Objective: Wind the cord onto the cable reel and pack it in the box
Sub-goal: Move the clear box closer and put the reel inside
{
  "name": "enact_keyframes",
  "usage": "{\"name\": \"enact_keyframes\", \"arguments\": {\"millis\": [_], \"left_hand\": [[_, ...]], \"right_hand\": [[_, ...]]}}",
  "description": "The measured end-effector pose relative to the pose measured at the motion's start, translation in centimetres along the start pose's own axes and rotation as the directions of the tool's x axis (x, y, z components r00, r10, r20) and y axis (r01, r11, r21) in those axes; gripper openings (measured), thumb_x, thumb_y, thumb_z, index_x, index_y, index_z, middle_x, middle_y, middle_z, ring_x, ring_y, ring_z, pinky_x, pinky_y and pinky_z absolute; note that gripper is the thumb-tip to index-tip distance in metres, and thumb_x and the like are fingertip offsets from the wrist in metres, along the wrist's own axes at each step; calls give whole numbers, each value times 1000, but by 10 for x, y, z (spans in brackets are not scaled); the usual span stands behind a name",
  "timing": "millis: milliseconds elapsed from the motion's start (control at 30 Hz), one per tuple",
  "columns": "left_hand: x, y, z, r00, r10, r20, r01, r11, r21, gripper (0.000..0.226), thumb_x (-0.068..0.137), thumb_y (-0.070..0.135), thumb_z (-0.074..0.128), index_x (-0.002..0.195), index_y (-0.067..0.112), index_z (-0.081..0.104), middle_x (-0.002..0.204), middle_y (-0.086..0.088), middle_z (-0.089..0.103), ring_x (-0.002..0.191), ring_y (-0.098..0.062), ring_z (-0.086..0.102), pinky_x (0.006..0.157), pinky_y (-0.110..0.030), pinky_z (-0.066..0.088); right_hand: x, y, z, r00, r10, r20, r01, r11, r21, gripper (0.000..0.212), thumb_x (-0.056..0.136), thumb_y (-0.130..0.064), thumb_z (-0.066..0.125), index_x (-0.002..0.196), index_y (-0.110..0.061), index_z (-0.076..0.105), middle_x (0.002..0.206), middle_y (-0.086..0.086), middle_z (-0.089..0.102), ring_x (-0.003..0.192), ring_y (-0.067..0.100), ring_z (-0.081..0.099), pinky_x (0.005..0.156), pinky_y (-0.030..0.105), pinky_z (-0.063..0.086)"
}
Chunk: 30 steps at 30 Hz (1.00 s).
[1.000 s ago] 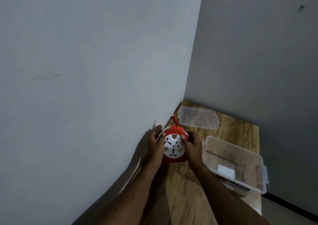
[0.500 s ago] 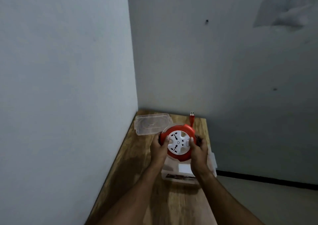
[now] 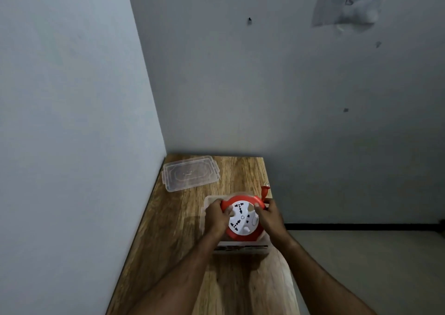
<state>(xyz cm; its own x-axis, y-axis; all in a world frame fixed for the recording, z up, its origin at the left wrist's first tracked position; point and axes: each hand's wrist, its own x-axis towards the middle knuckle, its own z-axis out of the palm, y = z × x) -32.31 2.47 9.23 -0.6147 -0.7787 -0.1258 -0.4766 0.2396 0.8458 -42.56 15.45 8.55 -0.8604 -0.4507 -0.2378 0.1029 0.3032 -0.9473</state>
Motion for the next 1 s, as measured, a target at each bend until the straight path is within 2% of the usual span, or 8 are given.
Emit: {"name": "enact_keyframes", "arguments": {"millis": [100,233,433,533,667,767,833,1000], "left_hand": [[2,-5,1,999,-24,49,22,999,33,18,101,17,63,116,9,66,106,-2,77,78,-2,65,59,-11,42],[-1,-8,1,996,-22,91,15,997,75,27,99,13,65,125,6,64,119,-6,71,111,-21,68,78,-20,45],[5,-16,5,992,-11,124,-10,986,166,20,101,12,60,121,8,63,118,-8,72,93,-8,64,64,-14,45],[8,-17,7,991,-41,124,18,983,180,22,100,15,63,121,8,61,117,-8,71,102,-15,69,84,-29,58],[4,-17,13,998,-39,39,28,970,242,32,98,20,67,124,6,57,126,-8,65,117,-20,63,94,-30,53],[-1,-16,16,998,-7,-55,18,980,201,37,95,17,71,125,9,51,126,-6,63,116,-19,64,91,-30,56],[-2,-16,16,996,19,-92,-2,982,186,35,94,15,72,123,10,53,123,-3,64,114,-17,65,91,-32,58],[-4,-13,12,987,106,-123,-87,984,155,25,93,7,70,119,10,68,116,2,65,102,-5,58,69,-3,42]], "right_hand": [[10,12,5,999,37,-39,-42,990,-136,34,91,-50,59,113,-24,60,103,-3,72,95,17,69,87,48,60],[8,12,10,993,46,-109,-79,944,-319,31,96,-42,54,90,-17,71,86,2,73,86,22,68,82,41,57],[3,11,19,976,-9,-216,-88,896,-436,34,101,-28,53,124,-4,48,105,12,70,99,33,67,84,44,55],[4,13,20,957,-73,-280,-69,883,-465,24,104,-24,48,109,-3,59,95,10,69,90,28,68,80,45,58],[5,13,20,942,-134,-307,-59,836,-545,32,100,-10,51,70,-12,61,72,2,66,66,17,66,63,38,61],[5,11,19,956,-142,-259,-55,775,-630,32,97,-4,52,68,-11,64,68,0,66,58,10,60,52,22,52],[8,9,18,966,-131,-224,-54,742,-668,26,96,-4,53,75,-8,69,72,3,69,62,13,63,57,25,56],[5,4,17,988,-92,-126,-32,669,-743,16,97,-10,56,86,-8,68,85,3,69,76,17,63,62,25,54]]}}
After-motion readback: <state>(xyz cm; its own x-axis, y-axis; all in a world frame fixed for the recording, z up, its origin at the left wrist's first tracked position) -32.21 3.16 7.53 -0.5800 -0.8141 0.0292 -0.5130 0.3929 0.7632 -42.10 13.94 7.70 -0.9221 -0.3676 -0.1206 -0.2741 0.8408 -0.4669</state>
